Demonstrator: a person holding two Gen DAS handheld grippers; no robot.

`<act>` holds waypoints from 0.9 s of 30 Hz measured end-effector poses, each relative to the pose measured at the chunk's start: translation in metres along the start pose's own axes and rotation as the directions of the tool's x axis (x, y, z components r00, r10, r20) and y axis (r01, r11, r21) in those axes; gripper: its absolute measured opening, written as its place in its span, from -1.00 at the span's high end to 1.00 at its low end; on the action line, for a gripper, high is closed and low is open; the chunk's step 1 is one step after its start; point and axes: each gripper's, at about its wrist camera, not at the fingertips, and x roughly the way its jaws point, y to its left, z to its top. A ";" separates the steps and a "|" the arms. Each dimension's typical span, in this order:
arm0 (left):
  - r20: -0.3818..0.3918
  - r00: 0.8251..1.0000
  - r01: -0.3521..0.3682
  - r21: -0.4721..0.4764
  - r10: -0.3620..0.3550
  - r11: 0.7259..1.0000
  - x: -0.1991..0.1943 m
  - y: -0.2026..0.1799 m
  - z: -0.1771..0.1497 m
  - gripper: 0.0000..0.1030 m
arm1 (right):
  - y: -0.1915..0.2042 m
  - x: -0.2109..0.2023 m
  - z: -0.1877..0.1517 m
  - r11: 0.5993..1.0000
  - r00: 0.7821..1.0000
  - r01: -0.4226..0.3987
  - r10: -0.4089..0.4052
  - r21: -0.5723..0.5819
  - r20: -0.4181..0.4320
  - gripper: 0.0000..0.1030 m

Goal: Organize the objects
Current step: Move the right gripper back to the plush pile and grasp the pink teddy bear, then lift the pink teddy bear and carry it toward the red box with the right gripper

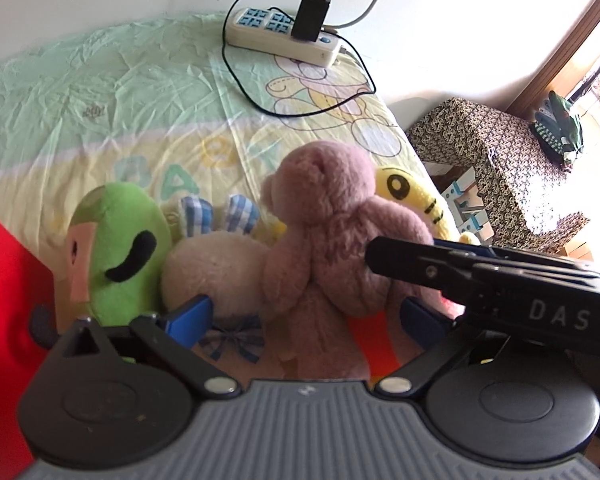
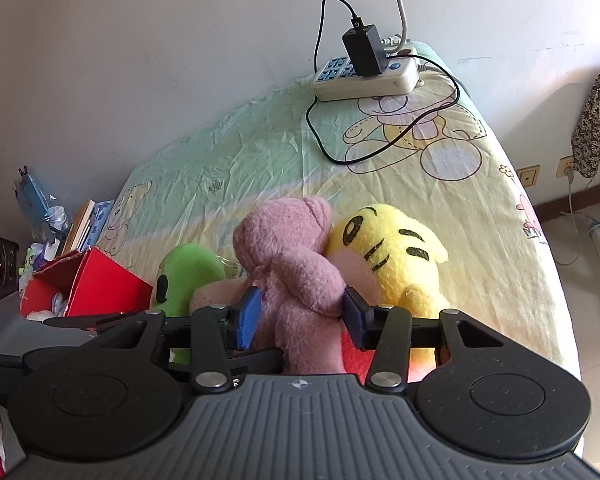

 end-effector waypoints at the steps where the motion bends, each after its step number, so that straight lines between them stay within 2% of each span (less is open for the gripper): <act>1: 0.003 1.000 0.005 -0.002 -0.005 1.000 0.000 0.001 0.001 -0.96 | -0.001 0.001 0.000 1.000 1.000 -0.007 0.007 0.007 -0.001 0.05; 9: 0.016 0.999 0.028 -0.001 -0.028 1.000 0.000 0.003 0.000 -0.95 | -0.001 0.004 -0.001 0.999 1.000 -0.031 0.031 0.011 0.001 0.10; 14: 0.023 0.999 0.040 0.003 -0.041 0.999 -0.001 0.003 -0.001 -0.95 | -0.004 0.002 -0.002 0.998 0.998 -0.061 0.061 0.025 -0.006 0.29; 17: 0.026 0.996 0.083 0.017 -0.084 0.996 -0.006 0.001 -0.005 -0.95 | -0.006 0.001 -0.003 0.993 0.993 -0.110 0.112 0.042 -0.033 0.44; 19: 0.018 0.994 0.111 0.035 -0.112 0.993 -0.006 -0.003 -0.008 -0.95 | -0.006 0.000 -0.006 0.991 0.990 -0.129 0.132 0.042 -0.054 0.44; 23: 0.004 0.995 0.102 0.059 -0.102 0.993 0.002 -0.009 -0.012 -0.95 | -0.010 0.004 -0.011 0.991 0.990 -0.122 0.126 0.052 -0.068 0.37; 27: -0.023 0.992 0.126 0.038 -0.125 0.991 0.012 -0.005 -0.010 -0.78 | -0.017 0.011 -0.011 0.977 0.982 -0.164 0.175 0.135 -0.072 0.21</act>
